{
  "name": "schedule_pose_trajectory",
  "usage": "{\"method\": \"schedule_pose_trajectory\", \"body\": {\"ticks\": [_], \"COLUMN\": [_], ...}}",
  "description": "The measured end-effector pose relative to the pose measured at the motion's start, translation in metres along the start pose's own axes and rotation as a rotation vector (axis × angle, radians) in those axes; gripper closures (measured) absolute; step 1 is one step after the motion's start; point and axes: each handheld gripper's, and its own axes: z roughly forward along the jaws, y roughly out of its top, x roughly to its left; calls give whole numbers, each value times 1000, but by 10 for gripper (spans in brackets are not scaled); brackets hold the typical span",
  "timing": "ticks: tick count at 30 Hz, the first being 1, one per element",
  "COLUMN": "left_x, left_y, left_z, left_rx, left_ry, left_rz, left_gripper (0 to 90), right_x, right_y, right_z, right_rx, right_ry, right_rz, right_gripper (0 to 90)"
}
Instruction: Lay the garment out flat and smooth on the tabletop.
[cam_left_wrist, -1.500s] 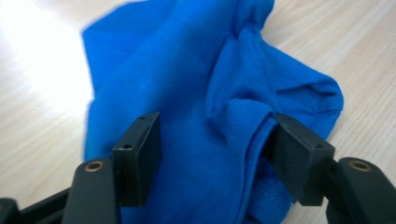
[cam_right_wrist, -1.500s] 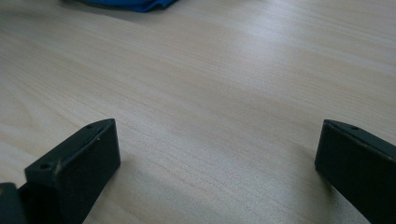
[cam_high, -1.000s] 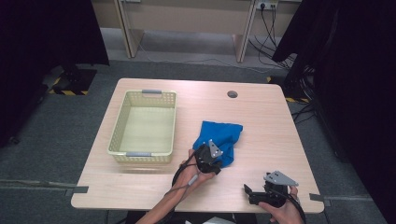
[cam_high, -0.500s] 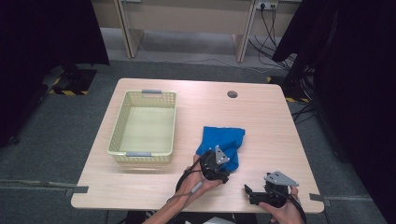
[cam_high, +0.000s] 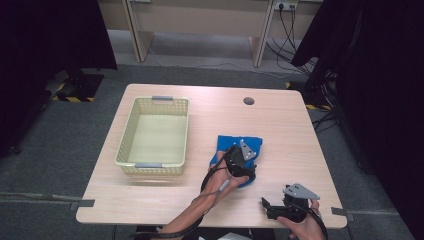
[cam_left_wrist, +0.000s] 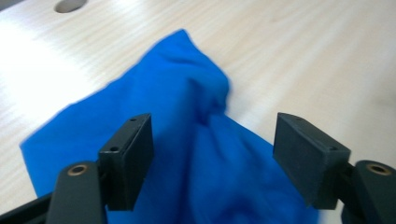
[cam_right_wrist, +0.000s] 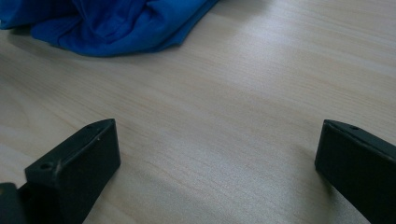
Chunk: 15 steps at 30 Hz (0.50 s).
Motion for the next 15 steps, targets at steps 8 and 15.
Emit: {"method": "schedule_pose_trajectory", "body": {"ticks": [8,15], "left_x": [16,19], "left_y": [-1,-3], "left_z": [25,25], "left_rx": [50,51], "left_ry": [55,52], "left_rz": [-18,-10], "left_gripper": [321,682], "right_x": [0,0], "right_y": [0,0], "right_z": [0,1], "right_rx": [3,0], "right_ry": [1,1], "right_rz": [-3,0], "right_gripper": [3,3]}}
